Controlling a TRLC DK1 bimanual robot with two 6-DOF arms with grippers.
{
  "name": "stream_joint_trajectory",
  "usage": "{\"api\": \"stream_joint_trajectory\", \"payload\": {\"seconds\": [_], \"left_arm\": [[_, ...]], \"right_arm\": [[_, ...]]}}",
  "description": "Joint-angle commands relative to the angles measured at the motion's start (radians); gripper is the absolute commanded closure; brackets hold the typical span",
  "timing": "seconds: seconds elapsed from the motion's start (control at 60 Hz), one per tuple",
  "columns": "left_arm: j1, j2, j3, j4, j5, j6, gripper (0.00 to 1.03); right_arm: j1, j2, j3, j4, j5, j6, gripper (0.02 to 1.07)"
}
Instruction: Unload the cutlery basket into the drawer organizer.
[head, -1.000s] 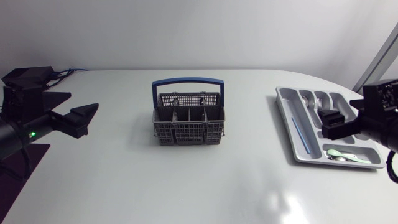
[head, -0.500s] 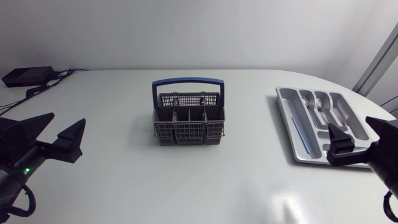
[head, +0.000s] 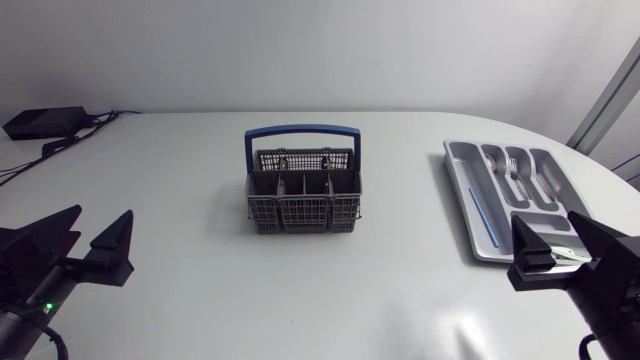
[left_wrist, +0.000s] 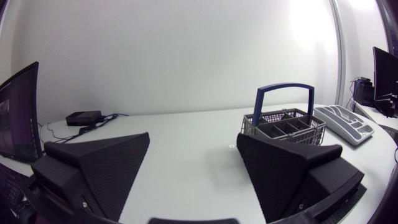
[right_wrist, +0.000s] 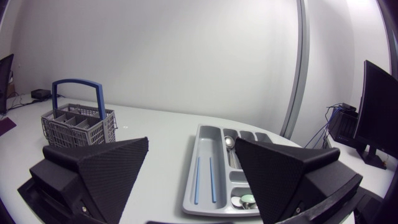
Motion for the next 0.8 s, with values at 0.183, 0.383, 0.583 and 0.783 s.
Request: {"api": "stream_joint_trajectory", "payload": {"seconds": [0.183,0.383,0.583,0.783], "left_arm": [[-0.044,-0.145,-0.084,-0.058,-0.067,-0.059,0.06],[-0.065,-0.217,-0.117,-0.090,-0.102,-0.078,0.06],[-0.065,-0.217,-0.117,-0.090,-0.102,-0.078,0.05],[-0.065,-0.217,-0.117,-0.090,-0.102,-0.078,0.04]], "right_arm": [[0.030,-0.091,-0.083,0.026,0.014,0.094,0.07],[0.030,-0.091,-0.083,0.026,0.014,0.094,0.07],[0.030,-0.091,-0.083,0.026,0.014,0.094,0.07],[0.030,-0.091,-0.083,0.026,0.014,0.094,0.07]]}}
